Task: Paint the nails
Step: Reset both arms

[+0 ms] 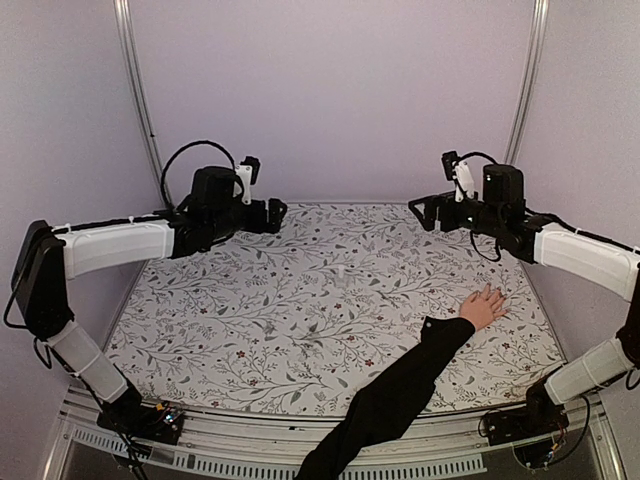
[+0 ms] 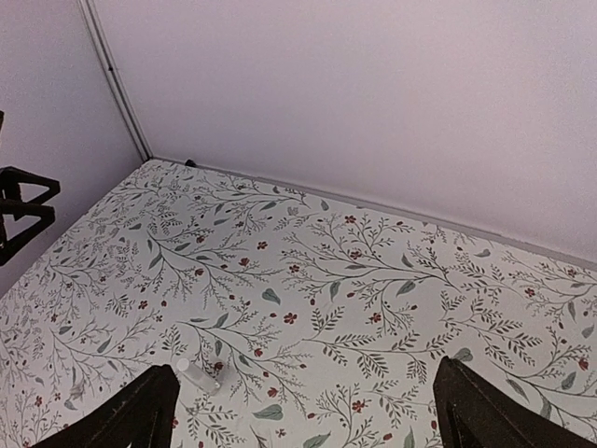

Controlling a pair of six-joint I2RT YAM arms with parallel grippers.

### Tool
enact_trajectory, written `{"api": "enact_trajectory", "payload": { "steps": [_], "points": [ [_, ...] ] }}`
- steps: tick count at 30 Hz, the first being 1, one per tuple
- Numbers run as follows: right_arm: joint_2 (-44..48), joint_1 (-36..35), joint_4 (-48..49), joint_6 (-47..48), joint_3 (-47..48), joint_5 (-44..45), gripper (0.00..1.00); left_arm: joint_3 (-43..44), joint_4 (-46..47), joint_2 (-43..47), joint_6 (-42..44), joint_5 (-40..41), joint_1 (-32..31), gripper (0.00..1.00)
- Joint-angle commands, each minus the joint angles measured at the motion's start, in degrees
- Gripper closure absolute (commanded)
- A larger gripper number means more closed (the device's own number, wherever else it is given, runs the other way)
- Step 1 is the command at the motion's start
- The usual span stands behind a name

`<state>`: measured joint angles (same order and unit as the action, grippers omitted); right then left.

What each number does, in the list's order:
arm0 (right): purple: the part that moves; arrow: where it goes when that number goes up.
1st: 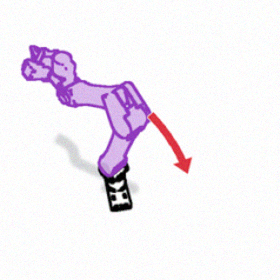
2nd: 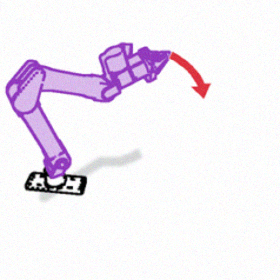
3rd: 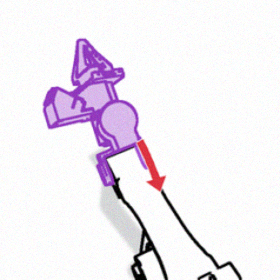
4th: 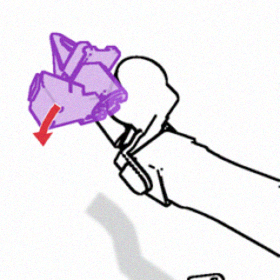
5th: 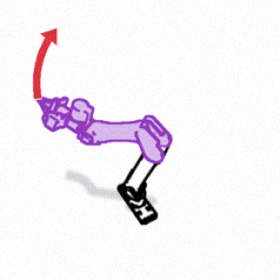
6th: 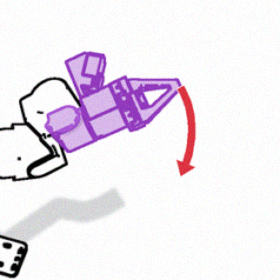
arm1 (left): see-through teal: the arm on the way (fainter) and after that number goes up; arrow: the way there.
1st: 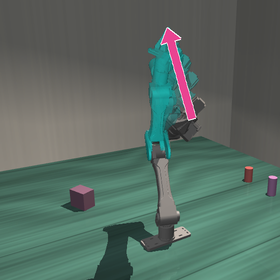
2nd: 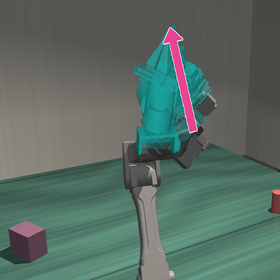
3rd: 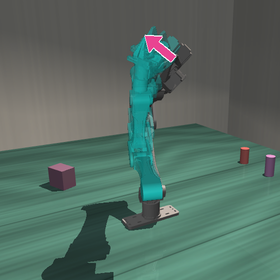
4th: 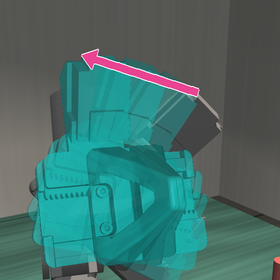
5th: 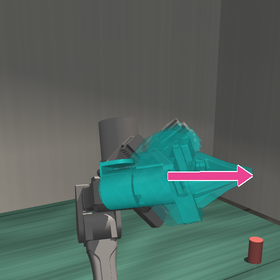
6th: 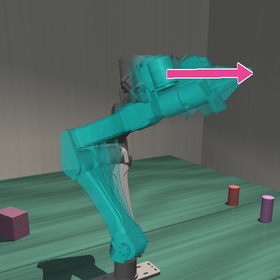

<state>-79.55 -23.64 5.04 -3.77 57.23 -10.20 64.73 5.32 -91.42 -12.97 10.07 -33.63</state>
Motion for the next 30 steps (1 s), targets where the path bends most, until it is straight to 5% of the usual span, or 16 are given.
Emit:
{"api": "enact_trajectory", "payload": {
  "steps": [1,14,30],
  "points": [
    [4.32,3.49,0.58,-4.22,-5.72,-1.84,0.01,-2.29,-1.45,1.1,-3.33,2.99,2.42,0.0],
    [12.52,4.37,12.13,-8.63,-23.89,-2.67,0.01,-20.02,6.59,6.74,-10.23,2.56,5.29,0.0],
    [13.88,4.39,18.48,-8.9,-29.04,-6.14,0.01,-20.78,7.5,5.87,-9.71,2.37,5.35,0.0]
  ]
}}
